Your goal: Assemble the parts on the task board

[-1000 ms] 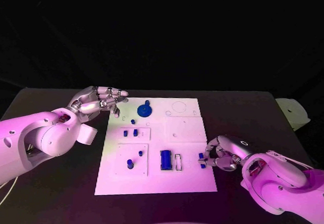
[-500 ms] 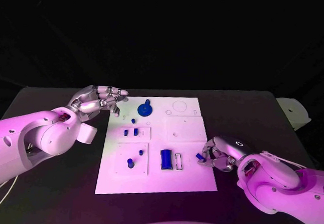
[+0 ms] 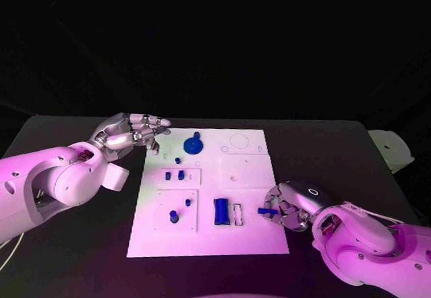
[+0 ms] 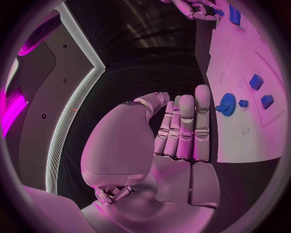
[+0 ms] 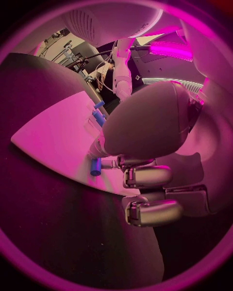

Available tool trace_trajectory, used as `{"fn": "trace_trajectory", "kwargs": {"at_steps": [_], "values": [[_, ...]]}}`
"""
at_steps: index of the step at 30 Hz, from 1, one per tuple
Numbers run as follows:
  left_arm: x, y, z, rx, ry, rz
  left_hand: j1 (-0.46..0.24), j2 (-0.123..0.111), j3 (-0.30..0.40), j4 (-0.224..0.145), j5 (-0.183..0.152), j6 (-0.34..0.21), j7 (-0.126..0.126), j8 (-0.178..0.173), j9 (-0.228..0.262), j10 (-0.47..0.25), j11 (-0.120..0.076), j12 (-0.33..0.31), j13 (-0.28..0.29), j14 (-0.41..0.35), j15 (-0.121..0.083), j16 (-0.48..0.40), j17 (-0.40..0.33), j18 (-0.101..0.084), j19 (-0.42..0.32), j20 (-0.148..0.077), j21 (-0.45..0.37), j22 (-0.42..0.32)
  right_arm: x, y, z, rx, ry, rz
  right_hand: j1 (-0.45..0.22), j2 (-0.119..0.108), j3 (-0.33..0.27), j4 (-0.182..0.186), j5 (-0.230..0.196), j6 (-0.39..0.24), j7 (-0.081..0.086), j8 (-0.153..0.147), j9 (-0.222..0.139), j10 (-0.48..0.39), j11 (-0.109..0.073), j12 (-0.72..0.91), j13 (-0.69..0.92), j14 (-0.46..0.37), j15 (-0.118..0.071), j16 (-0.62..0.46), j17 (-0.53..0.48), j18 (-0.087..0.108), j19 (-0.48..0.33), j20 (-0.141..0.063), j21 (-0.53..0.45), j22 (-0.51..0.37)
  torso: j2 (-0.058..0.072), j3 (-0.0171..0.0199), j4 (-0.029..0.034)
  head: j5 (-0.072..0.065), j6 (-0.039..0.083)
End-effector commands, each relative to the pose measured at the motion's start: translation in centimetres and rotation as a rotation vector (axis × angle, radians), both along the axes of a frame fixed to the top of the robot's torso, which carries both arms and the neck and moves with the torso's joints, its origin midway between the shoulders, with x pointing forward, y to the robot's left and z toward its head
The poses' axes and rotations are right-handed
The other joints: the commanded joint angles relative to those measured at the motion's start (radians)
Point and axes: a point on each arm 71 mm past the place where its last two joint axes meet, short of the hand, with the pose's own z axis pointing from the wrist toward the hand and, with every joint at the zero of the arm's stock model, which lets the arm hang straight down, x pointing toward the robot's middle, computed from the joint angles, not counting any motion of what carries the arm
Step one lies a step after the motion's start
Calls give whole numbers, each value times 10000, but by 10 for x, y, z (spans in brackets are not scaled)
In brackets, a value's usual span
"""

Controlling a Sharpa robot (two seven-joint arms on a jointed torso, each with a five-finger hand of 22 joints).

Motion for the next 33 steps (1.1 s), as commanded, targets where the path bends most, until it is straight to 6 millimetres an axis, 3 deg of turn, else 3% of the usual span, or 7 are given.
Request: {"fn": "trace_trajectory", "kwargs": {"at_steps": [1,7,10,18,33], "values": [[-1,-2,1,-135,-27,-144,-92,10,-23,-30,61,-4,-46,22,5,-103,2,49,13,-83,-14,51,-17,155,30,61,-43,-12,-3,-2,-10,-709,398,52,-474,-145,1784,-1501,142,33,-19,19,33,-32,3,-37,993,906,41,-2,1819,-143,1027,-23,45,2634,-1,2,-1,-3,5],[-1,-2,1,-131,-26,-136,-97,29,-6,-41,63,-5,-52,40,7,-147,-4,133,28,-96,-19,74,-44,156,34,58,-54,-18,-6,1,-3,-5,190,-170,-1129,-292,2596,-1685,952,-47,-41,184,269,42,-6,21,1026,923,21,31,1891,-143,1027,-42,45,2634,4,9,-2,18,15],[-1,-2,1,-131,-23,-141,-97,29,-6,-41,63,-5,-52,40,7,-147,-4,133,28,-96,-19,74,-44,156,34,58,-54,-18,-7,5,3,629,143,-402,-1408,-271,2810,-1668,1078,-81,-26,230,342,53,-9,13,1024,923,26,31,1892,-143,1027,-44,45,2634,3,7,0,21,17],[-1,-3,1,-139,-20,-166,-97,29,-6,-41,63,-5,-52,40,7,-147,-4,133,28,-96,-19,74,-44,156,34,58,-54,-18,-6,19,14,2246,620,-985,-1959,-300,3037,-1570,933,-97,-36,282,425,72,-14,24,1038,927,22,38,1907,-143,1027,-47,45,2634,10,0,14,0,29],[-1,-5,1,-152,-13,-205,-97,29,-6,-41,63,-5,-52,40,7,-147,-4,133,28,-96,-19,74,-44,156,34,58,-54,-18,-3,44,0,2857,2018,-954,-2588,-305,3085,-1357,637,-34,-50,306,456,110,-22,99,1087,933,18,49,1932,-143,1027,-50,45,2634,5,-6,6,23,-1]]}}
